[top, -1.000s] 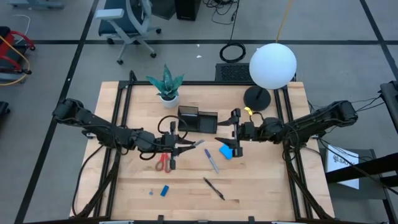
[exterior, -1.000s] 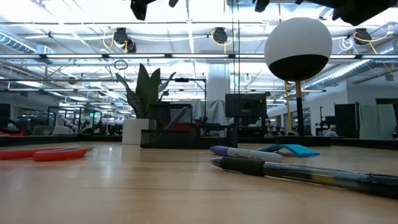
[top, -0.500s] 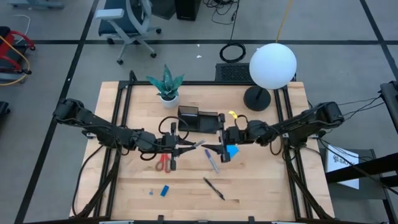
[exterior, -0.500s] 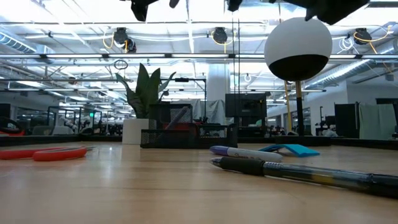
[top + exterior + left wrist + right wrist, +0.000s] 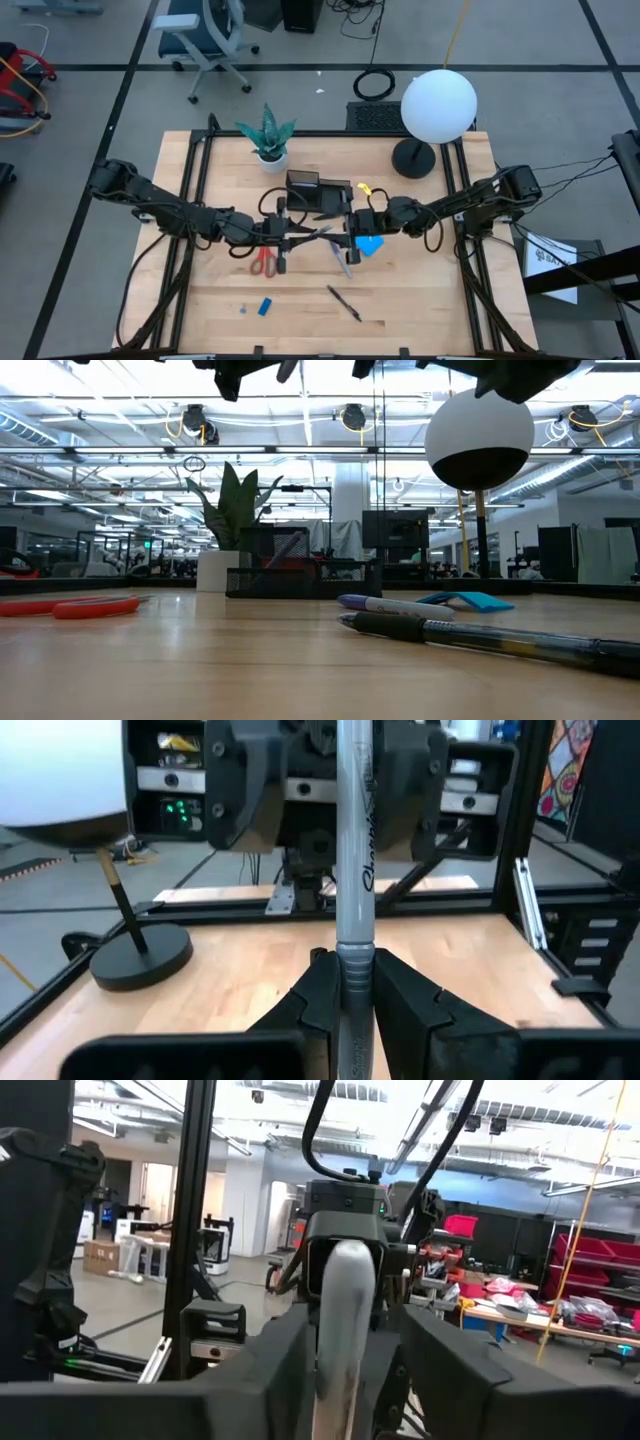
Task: Pick and place office supplies into organizer
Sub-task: Put the gray marker into the black desk organizer
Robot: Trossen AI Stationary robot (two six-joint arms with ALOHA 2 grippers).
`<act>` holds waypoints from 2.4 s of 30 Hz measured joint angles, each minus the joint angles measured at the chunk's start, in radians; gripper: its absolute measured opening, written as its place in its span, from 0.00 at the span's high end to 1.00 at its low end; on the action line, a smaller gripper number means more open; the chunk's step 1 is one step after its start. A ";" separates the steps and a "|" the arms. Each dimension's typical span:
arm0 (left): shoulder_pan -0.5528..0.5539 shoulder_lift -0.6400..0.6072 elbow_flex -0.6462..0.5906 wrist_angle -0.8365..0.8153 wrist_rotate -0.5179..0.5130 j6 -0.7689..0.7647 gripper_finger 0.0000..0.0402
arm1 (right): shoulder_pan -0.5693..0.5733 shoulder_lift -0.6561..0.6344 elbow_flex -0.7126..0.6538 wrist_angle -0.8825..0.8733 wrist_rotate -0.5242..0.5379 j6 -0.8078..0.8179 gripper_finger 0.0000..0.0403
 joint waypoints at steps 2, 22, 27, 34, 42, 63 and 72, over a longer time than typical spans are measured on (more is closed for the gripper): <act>0.000 0.002 0.000 -0.007 -0.001 0.000 0.88 | 0.000 0.001 0.000 -0.003 -0.002 -0.003 0.74; -0.001 -0.009 0.001 -0.058 -0.002 -0.054 0.80 | 0.000 0.001 -0.002 -0.024 -0.019 -0.012 0.94; -0.014 -0.037 0.001 -0.088 -0.002 -0.064 0.71 | 0.000 -0.002 -0.002 -0.021 -0.020 -0.009 0.94; -0.024 -0.101 0.000 -0.164 0.004 -0.079 0.56 | -0.001 -0.024 -0.002 -0.061 0.013 -0.003 0.94; -0.054 -0.215 0.000 -0.294 -0.073 -0.079 0.50 | -0.022 -0.101 -0.037 -0.210 0.109 -0.090 0.94; -0.030 -0.258 0.000 -0.385 -0.288 -0.111 0.60 | -0.291 -0.104 -0.146 -0.145 -0.029 -0.025 0.94; -0.040 -0.180 0.000 -0.365 -0.238 -0.182 0.60 | -0.364 -0.057 -0.146 -0.044 -0.110 -0.031 0.94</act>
